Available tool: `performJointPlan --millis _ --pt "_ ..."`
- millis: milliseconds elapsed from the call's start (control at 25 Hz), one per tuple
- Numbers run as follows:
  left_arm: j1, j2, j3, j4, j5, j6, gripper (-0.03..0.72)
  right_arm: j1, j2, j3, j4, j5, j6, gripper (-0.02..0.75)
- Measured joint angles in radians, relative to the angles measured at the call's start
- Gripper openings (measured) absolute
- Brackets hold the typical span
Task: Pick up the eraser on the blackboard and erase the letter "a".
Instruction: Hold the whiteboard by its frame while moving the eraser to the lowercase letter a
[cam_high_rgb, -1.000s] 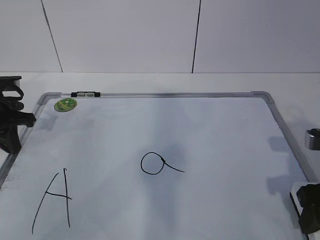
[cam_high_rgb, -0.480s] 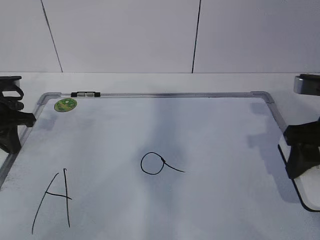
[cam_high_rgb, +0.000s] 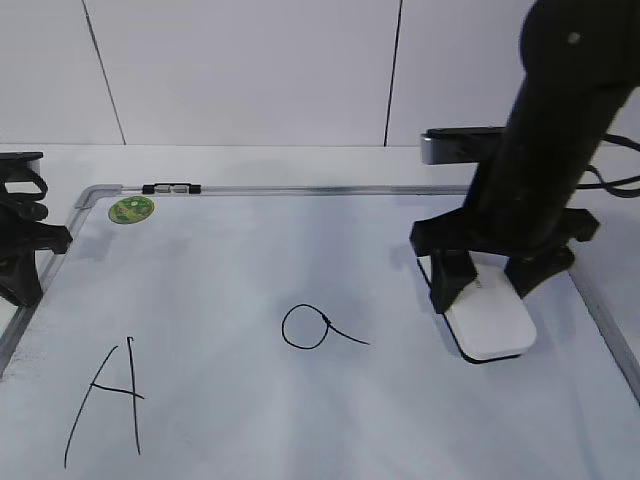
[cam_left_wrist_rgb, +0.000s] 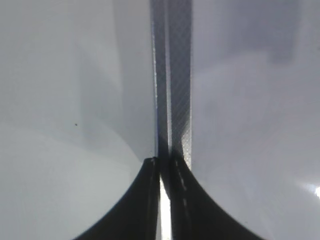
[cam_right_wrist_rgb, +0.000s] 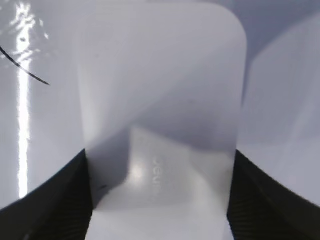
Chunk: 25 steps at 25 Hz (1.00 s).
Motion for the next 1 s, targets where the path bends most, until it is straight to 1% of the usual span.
performJointPlan --millis 120,400,600,880,1000 --pt "0.000 0.000 0.000 0.000 0.000 0.000 0.017 0.045 0.080 -0.088 -0.002 0.000 0.000 0.541" --pt "0.000 0.000 0.000 -0.002 0.003 0.000 0.017 0.110 0.225 -0.207 -0.004 -0.013 0.000 0.541" --pt "0.000 0.000 -0.002 -0.002 0.005 0.000 0.017 0.123 0.304 -0.232 -0.004 -0.018 0.000 0.541" --pt "0.000 0.002 -0.004 -0.002 0.008 0.000 0.017 0.128 0.320 -0.250 0.002 -0.002 0.000 0.541" --pt "0.000 0.002 -0.004 0.000 0.014 0.000 0.017 0.152 0.320 -0.250 -0.017 -0.002 0.004 0.541"
